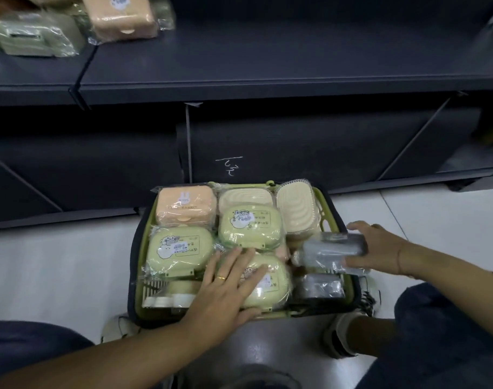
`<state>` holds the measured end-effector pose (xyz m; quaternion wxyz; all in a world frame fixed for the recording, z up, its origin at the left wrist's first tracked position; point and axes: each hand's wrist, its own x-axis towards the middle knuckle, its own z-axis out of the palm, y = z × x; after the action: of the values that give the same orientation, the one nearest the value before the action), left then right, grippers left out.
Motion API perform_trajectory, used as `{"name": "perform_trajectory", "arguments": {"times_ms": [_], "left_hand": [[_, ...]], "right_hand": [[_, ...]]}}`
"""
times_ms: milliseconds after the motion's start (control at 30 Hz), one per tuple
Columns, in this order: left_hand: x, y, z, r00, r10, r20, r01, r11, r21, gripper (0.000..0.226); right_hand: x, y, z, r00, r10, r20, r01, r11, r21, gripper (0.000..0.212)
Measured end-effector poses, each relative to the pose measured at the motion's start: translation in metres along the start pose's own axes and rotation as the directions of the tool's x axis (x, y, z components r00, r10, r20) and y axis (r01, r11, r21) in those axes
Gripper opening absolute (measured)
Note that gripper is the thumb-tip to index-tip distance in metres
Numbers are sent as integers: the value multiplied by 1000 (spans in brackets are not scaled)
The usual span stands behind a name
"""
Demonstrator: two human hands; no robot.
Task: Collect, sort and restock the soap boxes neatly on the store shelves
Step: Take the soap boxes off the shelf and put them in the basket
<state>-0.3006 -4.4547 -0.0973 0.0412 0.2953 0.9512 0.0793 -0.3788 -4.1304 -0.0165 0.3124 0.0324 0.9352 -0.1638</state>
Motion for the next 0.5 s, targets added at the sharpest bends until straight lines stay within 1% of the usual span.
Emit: {"name": "perform_trajectory", "arguments": {"times_ms": [67, 133, 200, 300, 367, 400, 467, 500], "left_hand": [[0, -6, 12, 995, 91, -43, -88, 994, 64, 72], [0, -11, 19, 986, 149, -81, -140, 984, 109, 72], [1, -14, 22, 981, 164, -108, -151, 982, 116, 72], [4, -17, 24, 975, 177, -134, -162, 980, 114, 70], [5, -21, 23, 973, 194, -128, -177, 975, 132, 69], [6, -23, 22, 971, 207, -123, -189, 972, 142, 69], [9, -25, 22, 965, 235, -114, -216, 963, 164, 69], [10, -25, 22, 964, 241, -112, -219, 960, 174, 69]], "right_hand": [[-3, -6, 19, 999, -37, 22, 37, 999, -12, 85], [-3, -7, 35, 996, -82, 31, 83, 996, -34, 88], [-2, -7, 41, 989, -140, 47, 143, 987, -77, 91], [1, -3, 36, 956, -262, 134, 270, 962, -47, 82], [4, 2, 35, 933, -335, 129, 343, 938, -50, 83], [5, 5, 38, 926, -359, 117, 372, 922, -110, 85], [10, 8, 45, 911, -400, 101, 410, 859, -306, 86], [12, 10, 46, 908, -410, 82, 407, 821, -400, 86]]}}
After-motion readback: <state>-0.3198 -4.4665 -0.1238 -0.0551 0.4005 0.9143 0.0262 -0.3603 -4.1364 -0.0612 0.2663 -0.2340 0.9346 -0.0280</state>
